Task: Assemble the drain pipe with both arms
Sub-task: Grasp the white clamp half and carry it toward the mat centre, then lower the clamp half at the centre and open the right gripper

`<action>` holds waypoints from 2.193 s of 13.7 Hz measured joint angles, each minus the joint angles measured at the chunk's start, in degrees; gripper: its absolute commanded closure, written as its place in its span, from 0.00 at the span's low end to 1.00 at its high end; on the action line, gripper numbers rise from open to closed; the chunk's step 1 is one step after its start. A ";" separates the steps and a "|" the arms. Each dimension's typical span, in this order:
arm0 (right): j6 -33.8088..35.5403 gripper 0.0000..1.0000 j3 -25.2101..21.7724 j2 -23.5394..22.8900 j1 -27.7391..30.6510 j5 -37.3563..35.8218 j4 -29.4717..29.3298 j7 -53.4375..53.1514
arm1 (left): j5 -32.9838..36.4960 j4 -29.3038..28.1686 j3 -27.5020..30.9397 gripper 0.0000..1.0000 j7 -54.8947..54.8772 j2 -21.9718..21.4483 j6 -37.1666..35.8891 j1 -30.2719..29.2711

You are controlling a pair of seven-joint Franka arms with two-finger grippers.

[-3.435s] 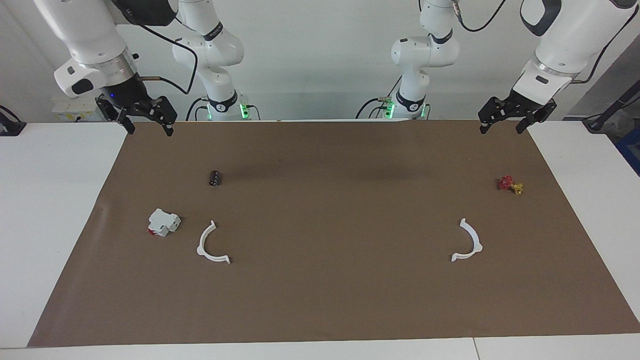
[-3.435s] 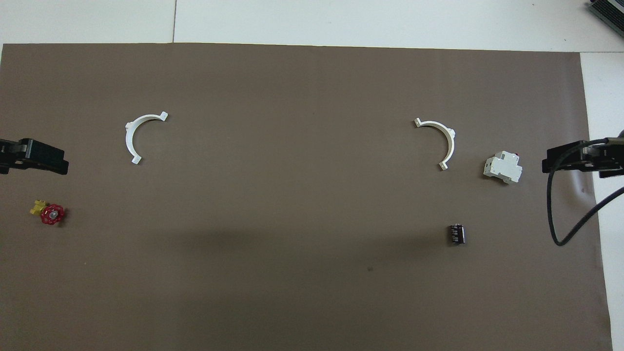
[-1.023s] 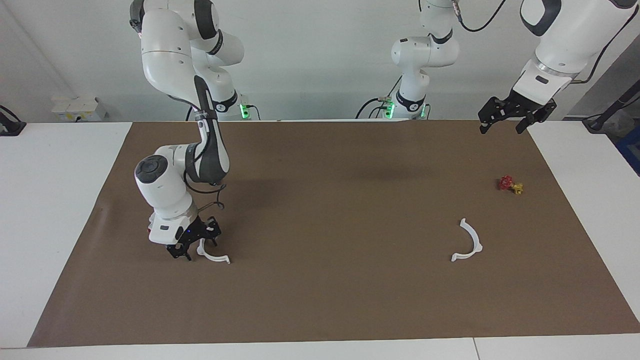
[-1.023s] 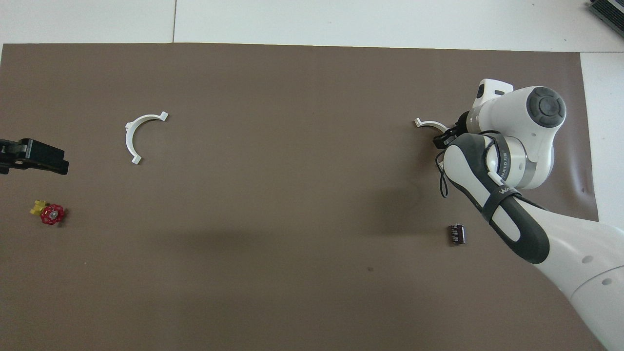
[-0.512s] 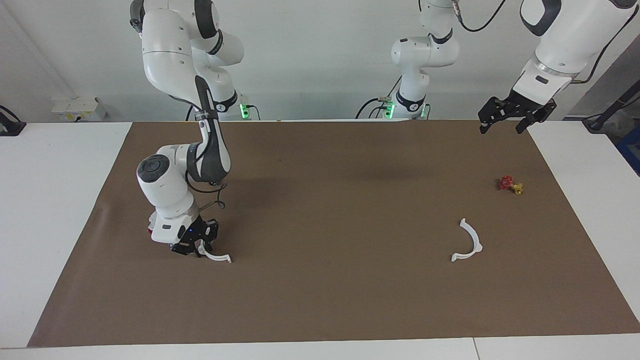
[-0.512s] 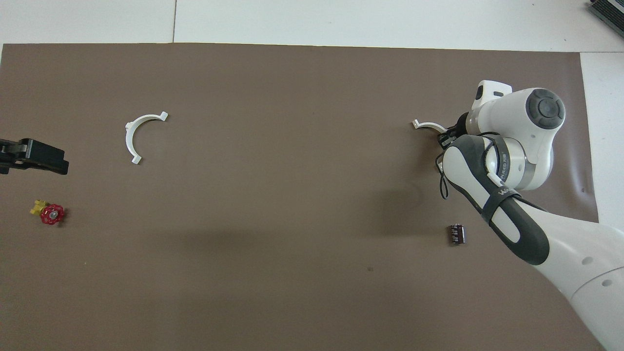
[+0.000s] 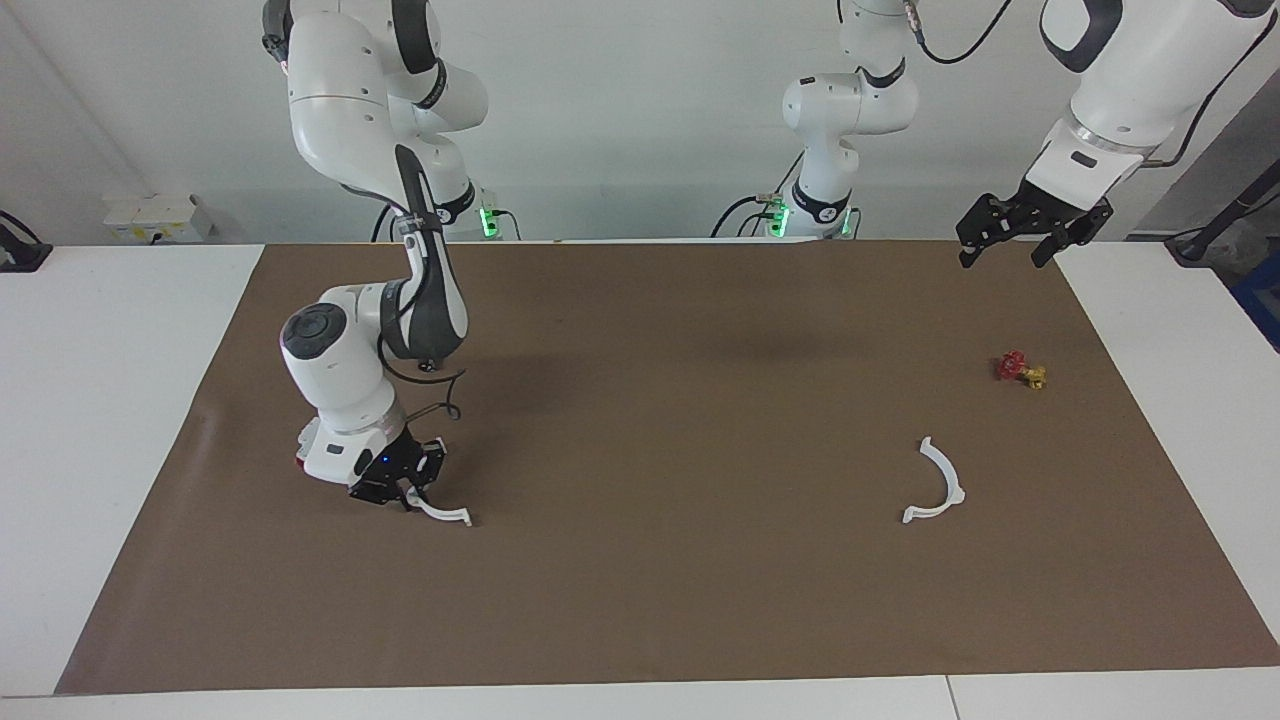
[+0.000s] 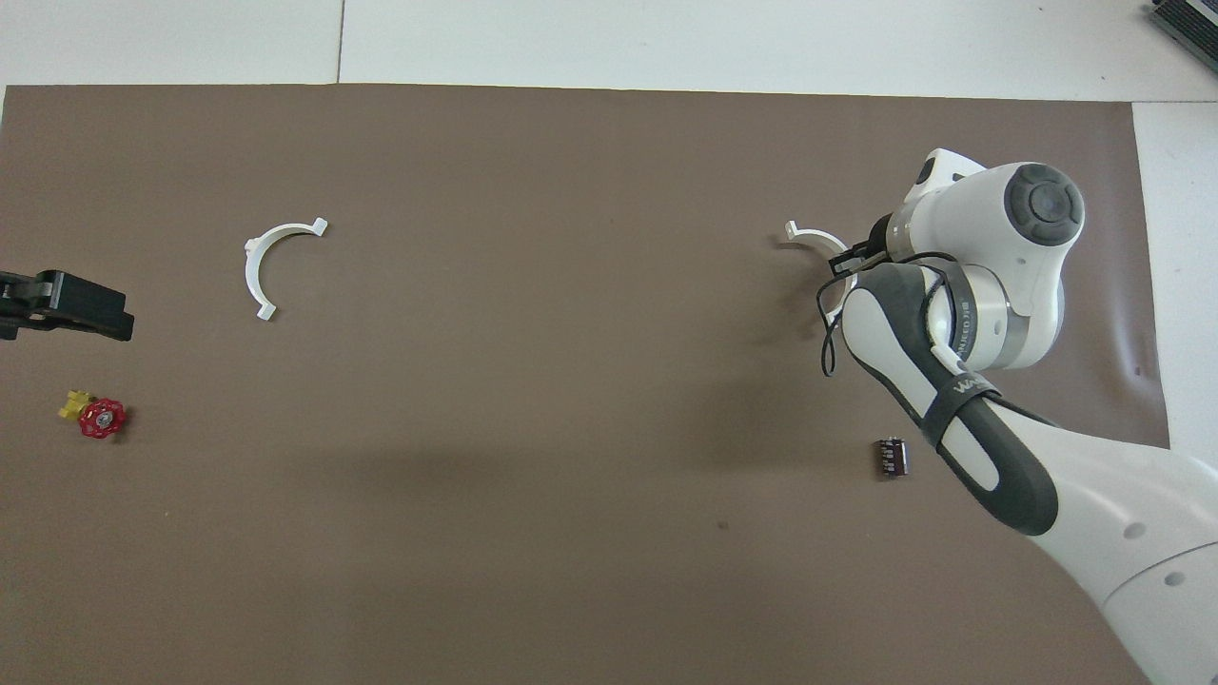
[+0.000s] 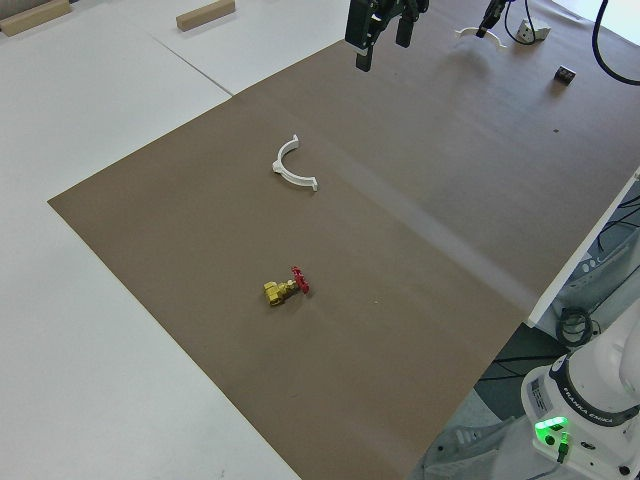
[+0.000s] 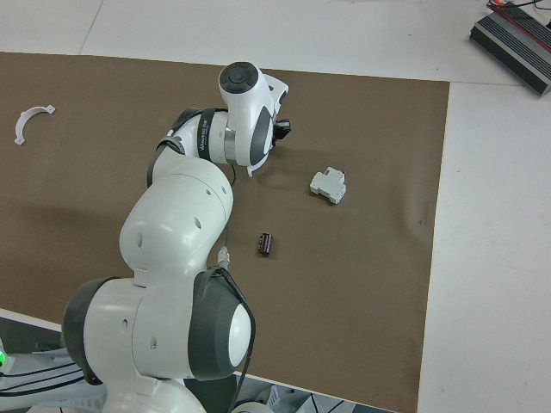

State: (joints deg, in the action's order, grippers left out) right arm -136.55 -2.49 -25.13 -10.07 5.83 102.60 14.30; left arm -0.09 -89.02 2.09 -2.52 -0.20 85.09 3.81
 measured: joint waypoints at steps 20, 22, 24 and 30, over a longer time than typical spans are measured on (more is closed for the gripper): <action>1.29 1.00 -0.10 -0.11 -22.74 -10.42 1.32 -45.65 | 0.00 0.00 0.00 0.00 0.00 0.00 0.00 0.00; 1.29 1.00 -0.08 -0.11 -22.76 -10.46 1.50 -44.55 | 0.00 0.00 0.00 0.00 0.00 0.00 0.00 0.00; 0.74 1.00 -0.05 -0.11 -22.92 -10.46 2.08 -43.35 | 0.00 0.00 0.00 0.00 0.00 0.00 0.00 0.00; -0.04 0.00 -0.09 -0.11 -23.17 -10.47 2.85 -43.19 | 0.00 0.00 0.00 0.00 0.00 0.00 0.00 0.00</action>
State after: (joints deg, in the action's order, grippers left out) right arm -136.59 -2.58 -25.24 -33.24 -4.64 105.45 -28.89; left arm -0.09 -89.02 2.09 -2.52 -0.20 85.08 3.81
